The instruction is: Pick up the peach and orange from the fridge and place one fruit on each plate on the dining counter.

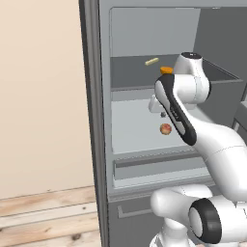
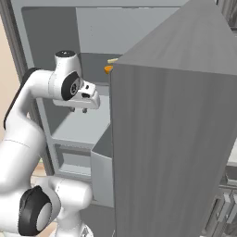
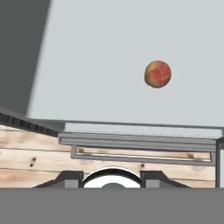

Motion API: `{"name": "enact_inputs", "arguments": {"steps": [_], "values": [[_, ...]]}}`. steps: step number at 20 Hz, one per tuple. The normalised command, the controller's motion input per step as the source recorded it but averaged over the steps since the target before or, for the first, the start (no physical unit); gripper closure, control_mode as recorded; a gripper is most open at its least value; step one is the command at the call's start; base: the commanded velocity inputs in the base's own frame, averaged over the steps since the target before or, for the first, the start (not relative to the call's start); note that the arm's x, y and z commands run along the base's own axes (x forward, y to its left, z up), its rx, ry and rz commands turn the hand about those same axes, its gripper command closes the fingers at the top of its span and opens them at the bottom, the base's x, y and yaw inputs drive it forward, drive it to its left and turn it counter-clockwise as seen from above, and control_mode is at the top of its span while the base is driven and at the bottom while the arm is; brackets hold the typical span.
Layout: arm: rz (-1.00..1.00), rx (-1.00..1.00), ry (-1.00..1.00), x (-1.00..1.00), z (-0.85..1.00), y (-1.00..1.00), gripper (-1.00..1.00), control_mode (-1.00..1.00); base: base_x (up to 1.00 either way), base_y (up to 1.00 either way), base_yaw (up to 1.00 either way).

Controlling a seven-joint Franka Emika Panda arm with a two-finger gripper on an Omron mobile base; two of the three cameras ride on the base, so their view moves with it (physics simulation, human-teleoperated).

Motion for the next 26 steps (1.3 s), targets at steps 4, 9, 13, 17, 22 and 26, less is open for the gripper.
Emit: {"name": "enact_inputs", "arguments": {"steps": [4,9,13,17,22,26], "values": [[0.00,0.00,0.01,-0.08,-0.04,0.00,-1.00,-1.00,0.00,0.00,0.00],[-0.09,0.02,-0.01,-0.06,-0.54,-0.11,-1.00,-1.00,0.00,0.00,0.00],[-0.16,0.06,0.00,0.36,-0.48,-0.36,-1.00,-1.00,0.00,0.00,0.00],[-0.14,0.03,0.00,0.51,-0.33,-0.33,-1.00,-1.00,0.00,0.00,0.00],[-0.04,0.01,0.00,0.53,-0.38,-0.29,-1.00,-1.00,0.00,0.00,0.00],[0.00,0.00,0.00,0.42,-0.40,-0.24,-1.00,-1.00,0.00,0.00,0.00]]}}
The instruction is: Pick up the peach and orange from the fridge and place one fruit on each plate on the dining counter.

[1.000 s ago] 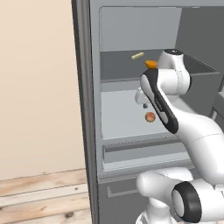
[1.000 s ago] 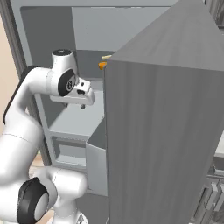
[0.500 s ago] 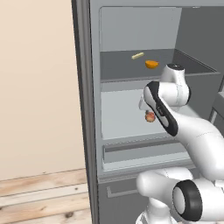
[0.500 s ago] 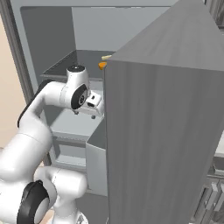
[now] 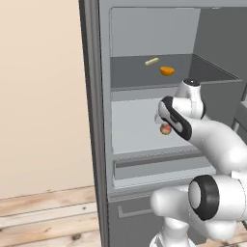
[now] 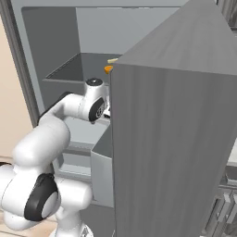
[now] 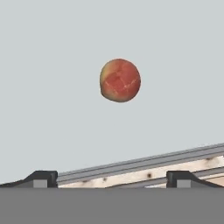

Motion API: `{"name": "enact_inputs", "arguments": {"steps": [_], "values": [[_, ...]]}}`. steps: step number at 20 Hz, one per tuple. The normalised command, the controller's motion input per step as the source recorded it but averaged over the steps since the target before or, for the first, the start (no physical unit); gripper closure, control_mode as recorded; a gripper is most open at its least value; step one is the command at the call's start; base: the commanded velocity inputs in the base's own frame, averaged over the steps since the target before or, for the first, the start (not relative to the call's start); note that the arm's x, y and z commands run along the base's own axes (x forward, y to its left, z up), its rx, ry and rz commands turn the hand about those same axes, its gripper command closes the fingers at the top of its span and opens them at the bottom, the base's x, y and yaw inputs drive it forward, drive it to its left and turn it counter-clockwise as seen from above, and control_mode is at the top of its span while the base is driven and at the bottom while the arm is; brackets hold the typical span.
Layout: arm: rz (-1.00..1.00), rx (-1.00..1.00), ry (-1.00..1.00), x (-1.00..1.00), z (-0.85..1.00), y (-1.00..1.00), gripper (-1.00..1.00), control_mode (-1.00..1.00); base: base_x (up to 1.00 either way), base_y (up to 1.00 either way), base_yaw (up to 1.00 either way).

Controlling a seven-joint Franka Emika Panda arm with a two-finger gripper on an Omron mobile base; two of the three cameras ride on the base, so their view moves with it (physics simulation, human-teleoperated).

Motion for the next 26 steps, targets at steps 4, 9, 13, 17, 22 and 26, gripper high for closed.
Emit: {"name": "enact_inputs", "arguments": {"steps": [4,9,13,17,22,26], "values": [[0.00,0.00,-0.01,0.16,-0.33,-0.05,-1.00,-1.00,0.00,0.00,0.00],[0.00,0.00,0.00,0.05,-0.13,-0.06,-1.00,-1.00,0.00,0.00,0.00],[0.00,0.00,0.00,0.02,-0.01,-0.14,-1.00,-1.00,0.00,0.00,0.00],[0.00,0.00,0.00,0.16,-0.03,-0.15,-1.00,-1.00,0.00,0.00,0.00],[0.00,0.03,0.00,0.28,-0.07,-0.12,-1.00,-1.00,0.00,0.00,0.00],[0.00,0.02,0.00,0.27,-0.13,-0.05,-1.00,-1.00,0.00,0.00,0.00]]}}
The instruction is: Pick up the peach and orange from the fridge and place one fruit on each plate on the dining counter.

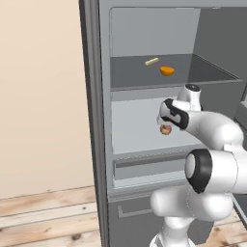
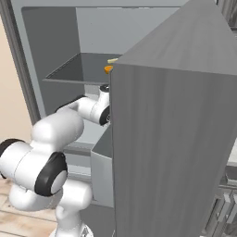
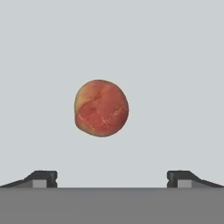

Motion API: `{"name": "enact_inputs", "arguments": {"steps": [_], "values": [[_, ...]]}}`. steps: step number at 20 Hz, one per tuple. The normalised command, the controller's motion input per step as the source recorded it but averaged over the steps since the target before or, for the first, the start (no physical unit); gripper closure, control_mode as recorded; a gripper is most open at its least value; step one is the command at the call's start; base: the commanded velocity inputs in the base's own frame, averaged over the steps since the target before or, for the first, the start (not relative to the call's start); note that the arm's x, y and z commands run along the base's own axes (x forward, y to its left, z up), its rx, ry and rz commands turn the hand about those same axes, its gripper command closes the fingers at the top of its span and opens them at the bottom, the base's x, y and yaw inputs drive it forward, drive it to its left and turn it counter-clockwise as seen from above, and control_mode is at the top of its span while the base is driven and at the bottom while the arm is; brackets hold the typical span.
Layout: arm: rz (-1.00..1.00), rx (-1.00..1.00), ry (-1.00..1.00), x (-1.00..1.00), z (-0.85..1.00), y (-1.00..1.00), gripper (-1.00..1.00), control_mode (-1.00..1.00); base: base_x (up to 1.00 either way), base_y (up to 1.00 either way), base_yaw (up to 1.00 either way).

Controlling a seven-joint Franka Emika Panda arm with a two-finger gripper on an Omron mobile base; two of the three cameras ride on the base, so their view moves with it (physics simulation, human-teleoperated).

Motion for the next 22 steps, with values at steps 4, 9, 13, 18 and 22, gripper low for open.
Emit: {"name": "enact_inputs", "arguments": {"steps": [4,9,13,18,22], "values": [[0.01,0.00,0.00,0.28,-0.20,0.00,-1.00,-1.00,0.00,0.00,0.00],[0.00,0.00,0.00,0.29,-0.19,0.00,-1.00,-1.00,0.00,0.00,0.00],[0.00,0.00,0.00,0.25,-0.20,0.00,-1.00,-1.00,0.00,0.00,0.00],[0.00,0.00,0.00,0.22,-0.25,0.02,-1.00,-1.00,0.00,0.00,0.00],[0.00,0.00,0.00,0.14,-0.17,0.00,-1.00,-1.00,0.00,0.00,0.00]]}}
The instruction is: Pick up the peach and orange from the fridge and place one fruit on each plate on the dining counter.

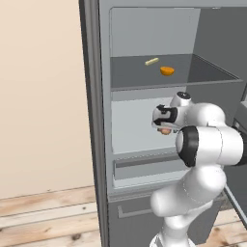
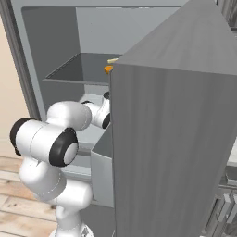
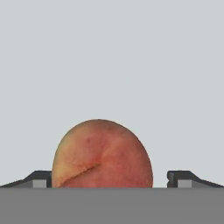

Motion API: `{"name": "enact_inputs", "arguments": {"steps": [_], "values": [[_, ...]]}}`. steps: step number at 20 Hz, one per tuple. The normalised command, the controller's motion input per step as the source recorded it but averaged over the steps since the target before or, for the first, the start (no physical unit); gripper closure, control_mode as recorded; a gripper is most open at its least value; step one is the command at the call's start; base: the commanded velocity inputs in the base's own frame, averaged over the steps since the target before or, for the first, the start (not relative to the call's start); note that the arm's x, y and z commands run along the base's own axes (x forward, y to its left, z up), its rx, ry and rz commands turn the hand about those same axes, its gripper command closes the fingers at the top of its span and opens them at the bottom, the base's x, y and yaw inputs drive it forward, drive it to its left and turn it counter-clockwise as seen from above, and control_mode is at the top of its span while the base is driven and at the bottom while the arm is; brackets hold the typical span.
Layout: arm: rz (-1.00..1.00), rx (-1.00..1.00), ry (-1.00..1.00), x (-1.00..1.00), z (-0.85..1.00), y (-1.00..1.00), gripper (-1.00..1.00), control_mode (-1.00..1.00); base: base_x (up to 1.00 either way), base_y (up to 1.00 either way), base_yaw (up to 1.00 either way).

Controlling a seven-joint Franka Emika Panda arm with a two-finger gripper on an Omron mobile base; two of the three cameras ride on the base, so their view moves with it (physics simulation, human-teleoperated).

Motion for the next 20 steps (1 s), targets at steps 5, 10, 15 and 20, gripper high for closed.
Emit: {"name": "enact_inputs", "arguments": {"steps": [5,10,15,20], "values": [[0.01,0.00,0.00,0.13,-0.22,0.01,1.00,-1.00,0.00,0.00,0.00],[0.04,0.00,0.01,0.11,-0.30,0.07,1.00,-1.00,0.00,0.00,0.00],[0.01,0.00,-0.11,-0.38,-0.17,0.14,1.00,-1.00,0.00,0.00,0.00],[-0.04,0.00,-0.31,-0.98,0.09,0.15,1.00,-1.00,0.00,0.00,0.00]]}}
